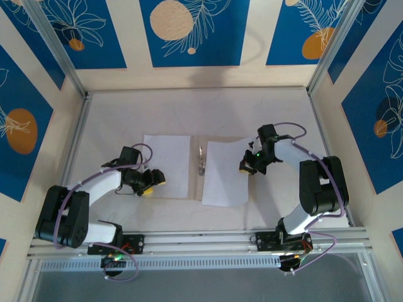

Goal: Put the files into the folder

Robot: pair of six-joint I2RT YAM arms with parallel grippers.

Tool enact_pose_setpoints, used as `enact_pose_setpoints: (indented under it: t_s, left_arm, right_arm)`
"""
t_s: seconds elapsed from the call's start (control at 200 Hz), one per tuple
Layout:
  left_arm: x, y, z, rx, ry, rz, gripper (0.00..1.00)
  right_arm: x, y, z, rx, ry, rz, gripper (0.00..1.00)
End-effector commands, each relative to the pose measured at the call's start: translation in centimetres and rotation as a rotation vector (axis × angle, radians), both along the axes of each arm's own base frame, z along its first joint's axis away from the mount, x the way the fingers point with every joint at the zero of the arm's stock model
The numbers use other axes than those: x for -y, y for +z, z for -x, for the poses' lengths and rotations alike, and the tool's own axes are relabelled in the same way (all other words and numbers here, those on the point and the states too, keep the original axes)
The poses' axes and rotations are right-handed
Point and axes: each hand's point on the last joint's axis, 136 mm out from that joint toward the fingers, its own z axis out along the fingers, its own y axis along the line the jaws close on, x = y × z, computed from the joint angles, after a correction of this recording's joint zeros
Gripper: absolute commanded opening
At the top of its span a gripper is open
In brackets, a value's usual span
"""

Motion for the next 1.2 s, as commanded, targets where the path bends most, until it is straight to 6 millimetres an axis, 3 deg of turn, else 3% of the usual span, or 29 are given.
enact_pose_setpoints:
  t_s: [0.0, 0.225, 0.885, 1.195]
  left_arm:
    - [-1.3, -1.8, 1.7, -0.081, 0.007, -0.055, 0.71]
    - [-1.2, -1.8, 1.8, -0.082, 0.004, -0.053, 0.71]
    - [-1.2, -1.8, 1.7, -0.081, 0.006, -0.053, 0.71]
    - [-1.2, -1.9, 1.7, -0.077, 0.005, -0.052, 0.71]
  right_arm:
    - [-0.3, -0.1, 0.3, 0.004, -0.018, -0.031, 0.00]
    - [-1.1, -0.4, 0.4, -0.025, -0.040, -0.095, 0.00]
    - [0.7, -1.0, -0.8, -0.230, -0.219, -0.236, 0.00]
    - [0.4, 1.0, -1.8, -0.285, -0.282, -0.413, 0.00]
